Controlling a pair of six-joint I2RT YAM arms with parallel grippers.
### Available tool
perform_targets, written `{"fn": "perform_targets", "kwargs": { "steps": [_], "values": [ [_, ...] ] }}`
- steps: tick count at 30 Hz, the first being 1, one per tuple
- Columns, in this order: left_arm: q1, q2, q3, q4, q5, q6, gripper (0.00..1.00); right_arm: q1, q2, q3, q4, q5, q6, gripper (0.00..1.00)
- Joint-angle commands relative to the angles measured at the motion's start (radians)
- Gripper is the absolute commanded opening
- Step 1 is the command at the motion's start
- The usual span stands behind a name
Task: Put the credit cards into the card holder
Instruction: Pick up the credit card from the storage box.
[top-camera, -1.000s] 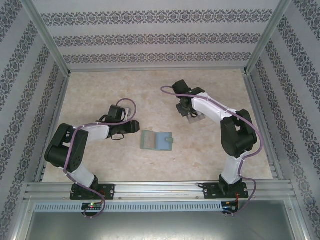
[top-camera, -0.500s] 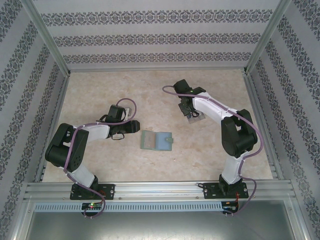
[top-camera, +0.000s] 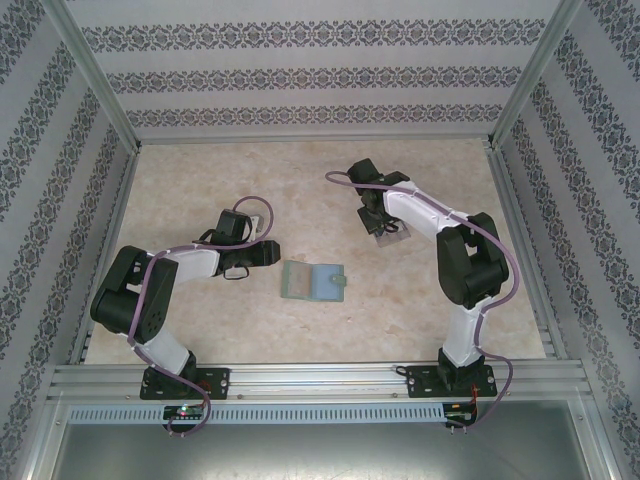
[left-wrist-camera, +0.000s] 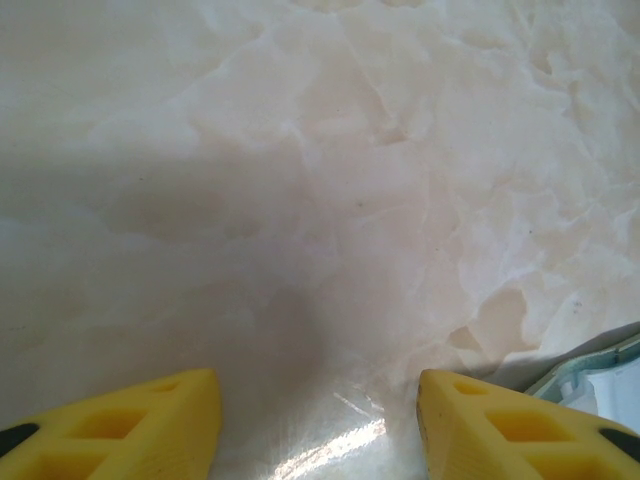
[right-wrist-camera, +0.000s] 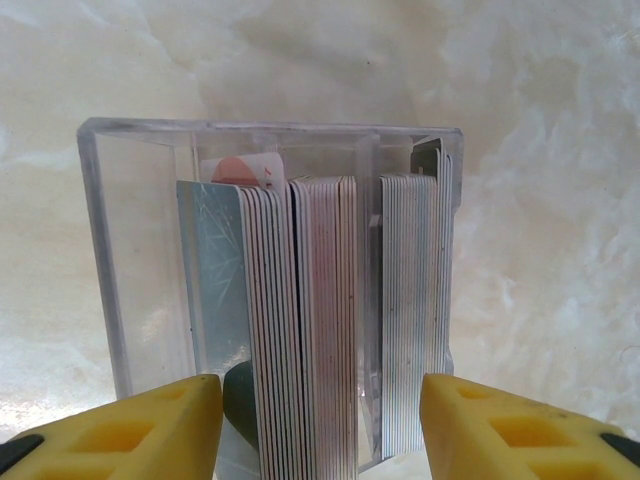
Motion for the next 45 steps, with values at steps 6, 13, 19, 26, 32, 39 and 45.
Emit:
{"fn": "perform_targets", "kwargs": {
  "steps": [6, 13, 19, 26, 32, 39, 45],
  "values": [
    [-0.015, 0.088, -0.009, -0.049, 0.081, -0.008, 0.56, 0.005, -0.052, -0.004, 0.007, 0.107, 0.006, 0.53],
    [-0.015, 0.094, -0.005, -0.051, 0.087, -0.008, 0.56, 0.017, -0.067, -0.019, 0.025, 0.157, -0.004, 0.51],
    [-0.015, 0.1, -0.001, -0.053, 0.094, -0.008, 0.56, 0.015, -0.068, -0.024, 0.024, 0.108, -0.007, 0.31],
    [-0.014, 0.105, 0.001, -0.055, 0.101, -0.008, 0.56, 0.025, -0.079, -0.019, 0.016, 0.064, -0.003, 0.15],
    [-0.015, 0.104, 0.001, -0.051, 0.127, 0.003, 0.44, 0.033, -0.13, -0.027, 0.015, 0.071, 0.015, 0.13],
    [-0.041, 0.092, -0.003, -0.008, 0.194, 0.018, 0.45, 0.019, -0.27, -0.117, 0.062, -0.11, 0.096, 0.06],
    [-0.073, 0.043, -0.039, 0.065, 0.268, 0.034, 0.4, 0.028, -0.401, -0.225, 0.105, -0.446, 0.121, 0.06]
  ]
}}
